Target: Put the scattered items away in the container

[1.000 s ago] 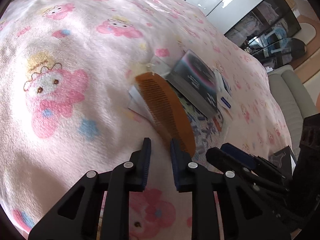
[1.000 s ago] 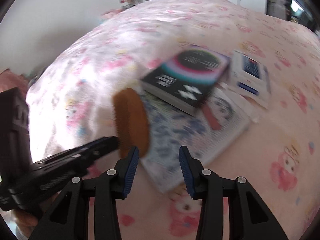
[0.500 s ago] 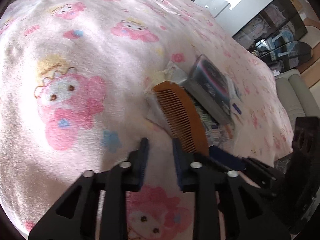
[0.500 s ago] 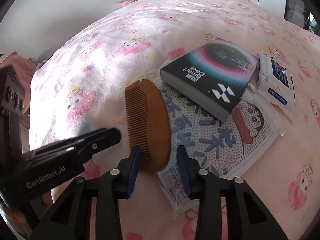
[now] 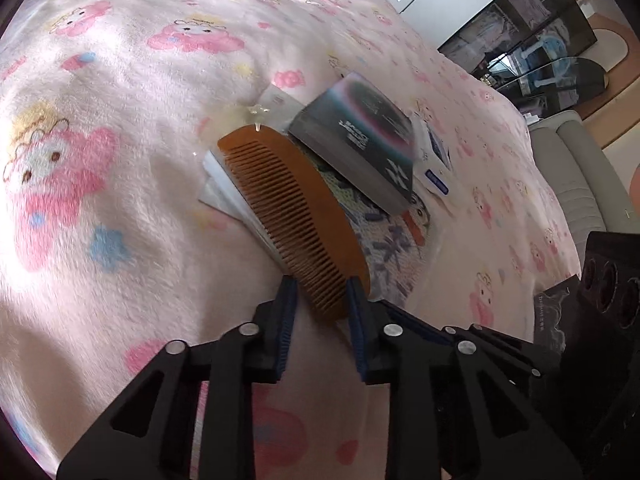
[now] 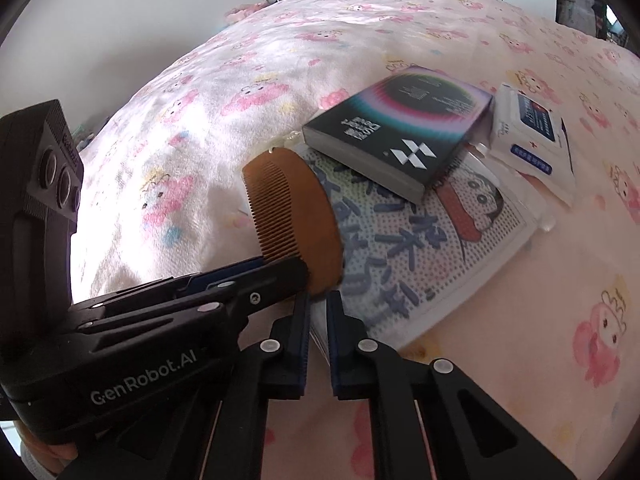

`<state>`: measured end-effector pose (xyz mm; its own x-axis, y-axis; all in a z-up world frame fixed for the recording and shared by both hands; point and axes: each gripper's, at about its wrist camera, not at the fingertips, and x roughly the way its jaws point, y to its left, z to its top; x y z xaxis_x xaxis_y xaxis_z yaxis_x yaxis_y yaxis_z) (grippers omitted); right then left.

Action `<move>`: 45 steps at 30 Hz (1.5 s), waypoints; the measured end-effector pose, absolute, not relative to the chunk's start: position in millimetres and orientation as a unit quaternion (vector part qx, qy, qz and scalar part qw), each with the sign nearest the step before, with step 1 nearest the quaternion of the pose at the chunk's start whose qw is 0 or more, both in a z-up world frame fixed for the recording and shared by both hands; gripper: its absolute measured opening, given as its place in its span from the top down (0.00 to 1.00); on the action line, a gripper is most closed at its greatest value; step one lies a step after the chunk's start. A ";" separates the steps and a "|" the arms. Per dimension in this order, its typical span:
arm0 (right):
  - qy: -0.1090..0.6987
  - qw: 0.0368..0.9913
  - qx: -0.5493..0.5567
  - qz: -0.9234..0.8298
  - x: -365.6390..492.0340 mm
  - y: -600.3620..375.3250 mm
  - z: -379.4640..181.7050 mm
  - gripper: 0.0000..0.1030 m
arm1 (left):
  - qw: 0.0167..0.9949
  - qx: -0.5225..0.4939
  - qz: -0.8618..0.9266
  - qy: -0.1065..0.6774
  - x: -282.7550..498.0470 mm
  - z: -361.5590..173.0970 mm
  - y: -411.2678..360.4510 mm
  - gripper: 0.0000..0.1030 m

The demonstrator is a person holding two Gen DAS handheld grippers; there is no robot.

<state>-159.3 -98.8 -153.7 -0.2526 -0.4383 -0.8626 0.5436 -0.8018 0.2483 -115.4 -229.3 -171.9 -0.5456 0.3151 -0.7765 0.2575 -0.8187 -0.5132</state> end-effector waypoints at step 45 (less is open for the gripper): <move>0.032 0.361 0.525 -0.770 -200.1 -119.2 -163.4 0.86 | -0.010 -0.458 0.829 -0.322 -126.9 -177.1 -259.9 0.89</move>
